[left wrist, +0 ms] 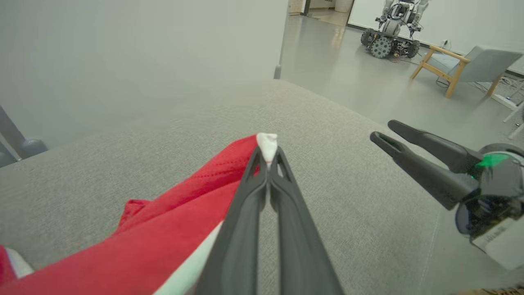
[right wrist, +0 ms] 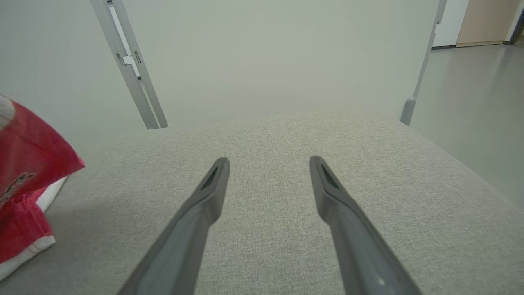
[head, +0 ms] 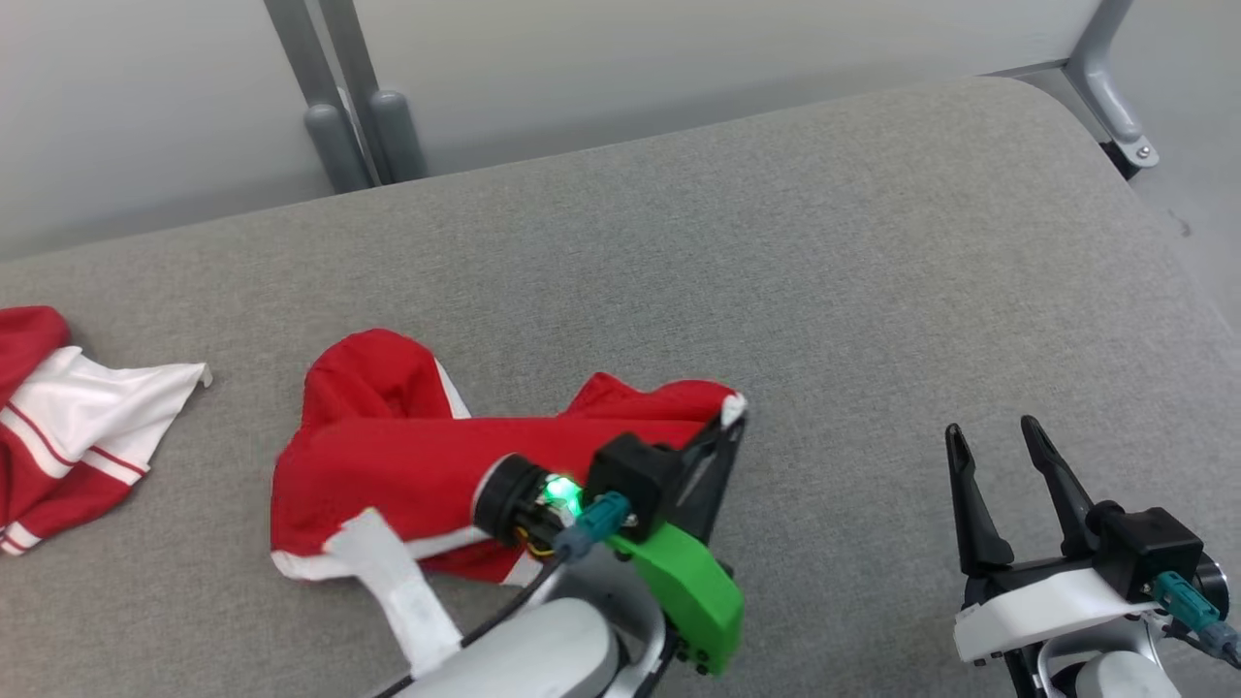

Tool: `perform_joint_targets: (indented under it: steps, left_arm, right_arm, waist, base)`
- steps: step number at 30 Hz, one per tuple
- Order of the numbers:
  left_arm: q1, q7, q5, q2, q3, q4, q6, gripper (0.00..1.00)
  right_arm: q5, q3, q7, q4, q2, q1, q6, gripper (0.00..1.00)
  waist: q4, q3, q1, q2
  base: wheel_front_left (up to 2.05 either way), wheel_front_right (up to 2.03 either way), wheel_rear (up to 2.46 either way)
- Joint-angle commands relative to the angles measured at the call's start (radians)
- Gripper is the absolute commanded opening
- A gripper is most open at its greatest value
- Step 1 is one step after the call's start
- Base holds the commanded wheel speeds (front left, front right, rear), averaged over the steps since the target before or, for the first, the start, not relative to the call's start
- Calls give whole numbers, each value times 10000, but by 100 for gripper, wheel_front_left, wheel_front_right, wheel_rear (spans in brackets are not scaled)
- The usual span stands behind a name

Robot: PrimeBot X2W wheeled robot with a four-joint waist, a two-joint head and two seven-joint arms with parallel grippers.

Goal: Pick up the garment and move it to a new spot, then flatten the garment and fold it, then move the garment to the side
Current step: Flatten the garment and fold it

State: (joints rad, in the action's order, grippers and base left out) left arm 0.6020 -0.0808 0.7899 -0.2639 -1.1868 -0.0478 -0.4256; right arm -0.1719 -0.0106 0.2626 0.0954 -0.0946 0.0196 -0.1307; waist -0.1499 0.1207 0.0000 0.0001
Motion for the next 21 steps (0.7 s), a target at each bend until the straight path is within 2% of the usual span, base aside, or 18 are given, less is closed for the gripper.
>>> perform_joint_targets:
  steps: [1,6,9,11,12,13,14,16,19,21]
  left_arm:
    - [310,-9,-198,292,-162,-409,279,0]
    - [1055,-231,-357,1553,-508,-2190,1253,0]
    - [1391,-321,-470,1897,-630,-3182,1677,0]
    - [1505,-368,-516,2062,-729,-3698,2148,0]
    - [1482,-471,-440,2108,-768,-3822,2469,36]
    - [1361,-487,-281,2131,-814,-3877,2865,64]
    - [1035,-338,184,2135,-852,-3830,3144,100]
    - [1037,-195,514,2124,-853,-3582,3510,100]
    - [1107,-402,805,2110,-879,-3312,3614,100]
    - [1222,-693,957,2113,-807,-3243,3513,100]
  right_arm:
    - [-41,-65,33,31,23,-143,-1,100]
    - [-107,-212,34,126,188,-341,-1,100]
    - [-118,-235,34,188,263,-378,-1,100]
    - [-129,-197,34,217,304,-396,-1,100]
    - [-134,-181,34,222,327,-406,-1,100]
    - [-136,-158,33,223,337,-412,-1,100]
    - [-124,-117,34,234,342,-393,-1,100]
    - [-115,-63,34,219,365,-358,-1,100]
    - [-13,108,34,152,380,-189,-1,100]
    - [48,180,34,113,383,-41,-1,100]
  waist:
    - [-401,250,0,-1]
    - [-1029,520,0,-1]
    - [-1314,645,0,-1]
    - [-1467,693,0,-1]
    - [-1544,747,0,-1]
    - [-1569,757,0,-1]
    - [-1588,748,0,-1]
    - [-1580,753,0,-1]
    - [-1317,653,0,-1]
    - [-1086,534,0,-1]
  base:
    - [0,0,0]
    - [0,0,0]
    - [0,0,0]
    - [0,0,0]
    - [0,0,0]
    - [0,0,0]
    - [0,0,0]
    - [0,0,0]
    - [0,0,0]
    - [0,0,0]
